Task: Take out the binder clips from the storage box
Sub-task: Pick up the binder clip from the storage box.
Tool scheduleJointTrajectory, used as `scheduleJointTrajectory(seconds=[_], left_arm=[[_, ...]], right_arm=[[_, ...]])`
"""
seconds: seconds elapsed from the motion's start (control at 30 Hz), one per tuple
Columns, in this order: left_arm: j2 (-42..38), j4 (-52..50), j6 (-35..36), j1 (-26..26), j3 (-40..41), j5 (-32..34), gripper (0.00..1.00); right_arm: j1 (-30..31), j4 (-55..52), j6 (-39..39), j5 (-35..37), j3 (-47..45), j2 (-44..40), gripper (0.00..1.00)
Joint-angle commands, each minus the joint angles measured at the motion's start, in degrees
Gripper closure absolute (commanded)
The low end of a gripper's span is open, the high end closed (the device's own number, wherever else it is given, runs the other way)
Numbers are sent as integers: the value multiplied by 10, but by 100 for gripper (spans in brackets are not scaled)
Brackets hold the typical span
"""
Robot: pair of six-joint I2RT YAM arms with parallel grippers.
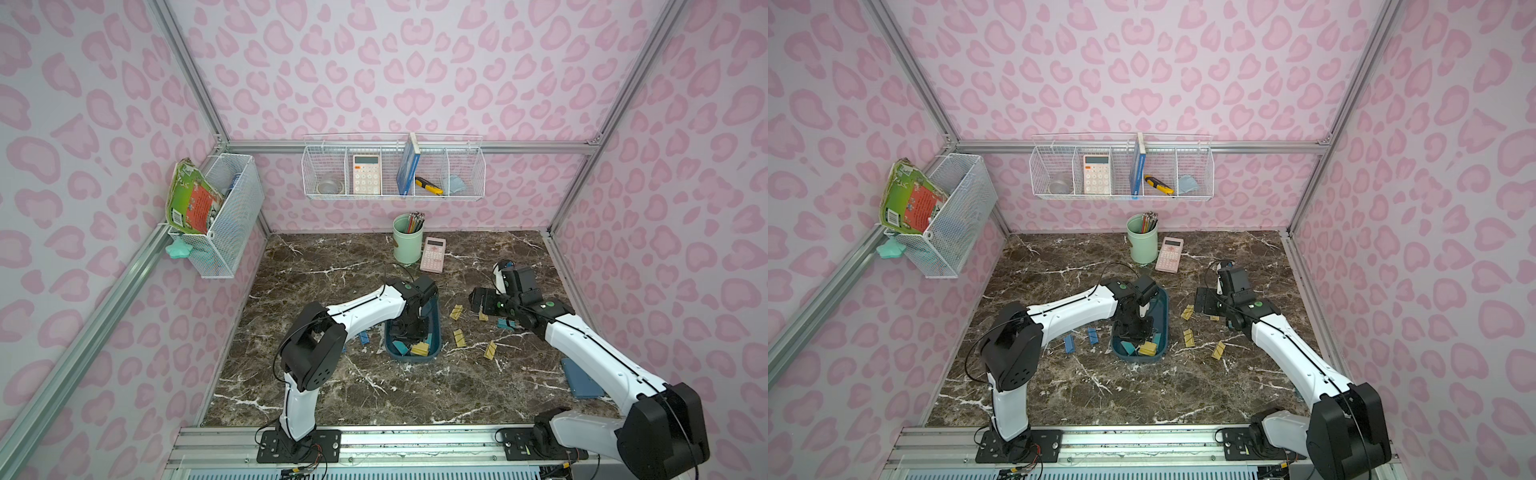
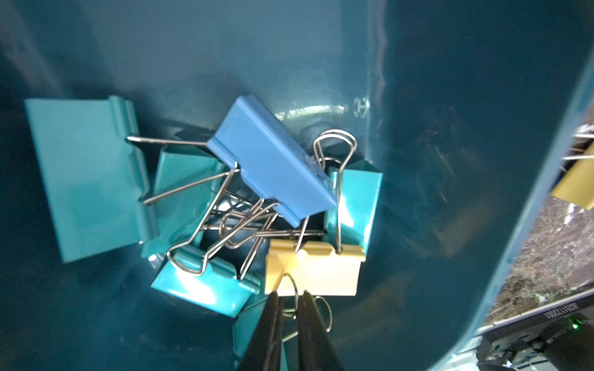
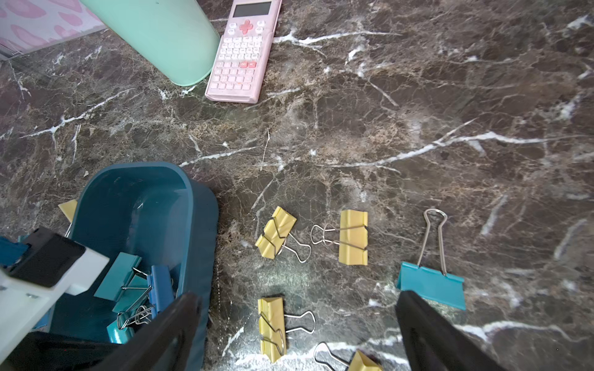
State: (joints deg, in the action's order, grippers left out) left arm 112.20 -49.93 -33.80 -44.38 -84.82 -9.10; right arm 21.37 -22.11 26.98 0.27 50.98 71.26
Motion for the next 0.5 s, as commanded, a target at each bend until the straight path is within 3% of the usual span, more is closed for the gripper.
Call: scheduleJointTrajectory(seconds=[0.0, 0.47], left_arm=[[2, -14, 9, -1, -3, 10, 100], [-91, -41, -5, 4, -17, 93, 100]], right_arm=[[0, -7, 4, 6, 0, -2, 1], [1, 3, 10, -11, 12, 4, 1]])
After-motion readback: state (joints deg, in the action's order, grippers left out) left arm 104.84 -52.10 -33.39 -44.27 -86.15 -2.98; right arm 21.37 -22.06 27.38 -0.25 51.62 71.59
